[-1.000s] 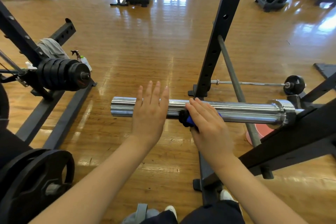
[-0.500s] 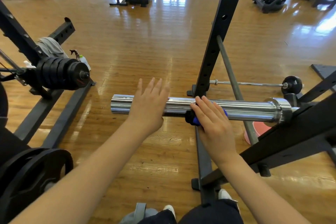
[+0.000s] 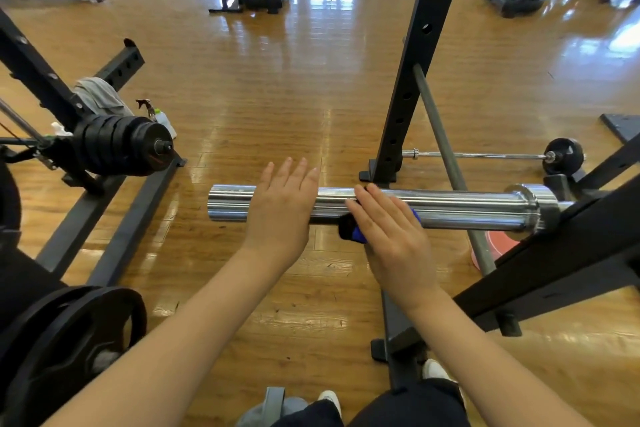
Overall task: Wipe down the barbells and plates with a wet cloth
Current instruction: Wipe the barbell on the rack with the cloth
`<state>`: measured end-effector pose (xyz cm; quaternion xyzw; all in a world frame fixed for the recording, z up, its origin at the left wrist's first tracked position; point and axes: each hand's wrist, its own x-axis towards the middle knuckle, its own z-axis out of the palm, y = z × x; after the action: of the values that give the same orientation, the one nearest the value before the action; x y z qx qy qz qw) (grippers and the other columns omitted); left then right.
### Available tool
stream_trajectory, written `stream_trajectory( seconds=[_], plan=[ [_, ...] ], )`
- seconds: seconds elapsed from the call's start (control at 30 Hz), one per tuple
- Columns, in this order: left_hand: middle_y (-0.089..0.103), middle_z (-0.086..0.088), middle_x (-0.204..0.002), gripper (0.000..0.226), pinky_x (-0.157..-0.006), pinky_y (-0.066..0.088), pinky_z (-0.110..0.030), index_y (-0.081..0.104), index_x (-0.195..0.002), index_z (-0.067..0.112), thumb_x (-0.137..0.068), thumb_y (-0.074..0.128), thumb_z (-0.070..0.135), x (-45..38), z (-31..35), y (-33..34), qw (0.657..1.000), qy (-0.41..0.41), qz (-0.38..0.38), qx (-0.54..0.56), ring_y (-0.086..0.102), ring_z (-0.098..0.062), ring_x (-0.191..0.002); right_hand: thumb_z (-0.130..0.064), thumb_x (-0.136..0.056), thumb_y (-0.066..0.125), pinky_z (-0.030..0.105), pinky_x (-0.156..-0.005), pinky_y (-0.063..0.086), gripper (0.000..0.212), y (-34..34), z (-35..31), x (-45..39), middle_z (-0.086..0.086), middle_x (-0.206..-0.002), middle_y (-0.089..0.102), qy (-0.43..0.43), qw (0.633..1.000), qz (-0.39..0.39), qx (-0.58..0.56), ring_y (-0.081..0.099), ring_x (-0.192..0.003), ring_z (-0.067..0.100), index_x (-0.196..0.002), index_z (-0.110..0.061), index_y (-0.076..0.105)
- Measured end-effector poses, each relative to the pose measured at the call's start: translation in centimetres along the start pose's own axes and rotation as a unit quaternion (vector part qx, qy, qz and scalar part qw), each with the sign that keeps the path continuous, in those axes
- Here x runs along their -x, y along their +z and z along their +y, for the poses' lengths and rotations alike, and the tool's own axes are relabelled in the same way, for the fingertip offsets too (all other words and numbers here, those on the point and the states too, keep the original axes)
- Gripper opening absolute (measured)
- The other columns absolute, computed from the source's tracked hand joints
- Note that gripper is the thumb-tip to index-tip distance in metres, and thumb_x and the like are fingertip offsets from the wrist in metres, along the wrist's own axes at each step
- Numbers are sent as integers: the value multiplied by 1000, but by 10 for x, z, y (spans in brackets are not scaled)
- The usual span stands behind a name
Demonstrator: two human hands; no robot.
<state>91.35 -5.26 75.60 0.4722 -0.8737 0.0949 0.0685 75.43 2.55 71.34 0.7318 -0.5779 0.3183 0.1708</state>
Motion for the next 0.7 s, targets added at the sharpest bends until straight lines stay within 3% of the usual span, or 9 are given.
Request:
stream_trajectory(
  seconds=[0.1,0.2,0.27,0.37,0.43,0.6,0.7],
  plan=[
    [32,1,-152,69,-116,14,-33,31,-144,19,-83,64,15,-15,-11,-12,995,46,-84,28,31,-15,-138,5,-81,57,35,-116,22,54,-10,12,9,10,-137,46,30,1000,6,0,37,-132,22,-133,-8,46],
    [26,-2,-155,75,-117,8,-38,23,-147,17,-84,62,17,-20,-11,-16,994,40,-103,25,24,-19,-141,12,-67,72,43,-110,31,63,-18,8,6,15,-132,54,74,997,0,-7,44,-127,25,-126,-1,56],
    [17,-7,-157,90,-116,0,-45,11,-151,13,-81,67,18,-11,-8,-6,998,32,-44,-25,13,-24,-145,10,-70,70,45,-108,33,57,-19,-4,1,17,-129,57,71,997,11,-17,46,-126,25,-124,0,57],
    [37,-17,-147,93,-112,13,-54,32,-142,5,-63,80,7,5,-4,14,994,32,102,-36,27,-34,-139,3,-80,61,43,-109,34,47,-5,-23,-8,16,-131,56,30,999,1,-31,47,-127,27,-126,-2,57],
    [38,-20,-146,84,-110,16,-55,34,-139,3,-68,77,2,8,-3,23,986,32,160,-28,25,-35,-138,6,-76,68,42,-112,30,53,6,-29,-12,16,-134,54,21,999,-25,-23,47,-128,30,-127,-2,56],
    [50,-21,-136,74,-110,24,-51,44,-131,1,-67,79,4,6,-3,25,984,40,171,-42,44,-37,-129,3,-85,47,37,-110,30,42,2,-12,-10,13,-131,57,-6,999,-30,-24,49,-126,26,-124,-5,60],
    [57,-20,-128,67,-106,28,-52,58,-122,-1,-59,82,0,5,-1,25,985,28,169,-26,53,-36,-121,10,-77,61,39,-107,36,45,-11,-6,-7,13,-126,60,16,999,-24,-38,52,-122,25,-119,-4,63]
  ],
)
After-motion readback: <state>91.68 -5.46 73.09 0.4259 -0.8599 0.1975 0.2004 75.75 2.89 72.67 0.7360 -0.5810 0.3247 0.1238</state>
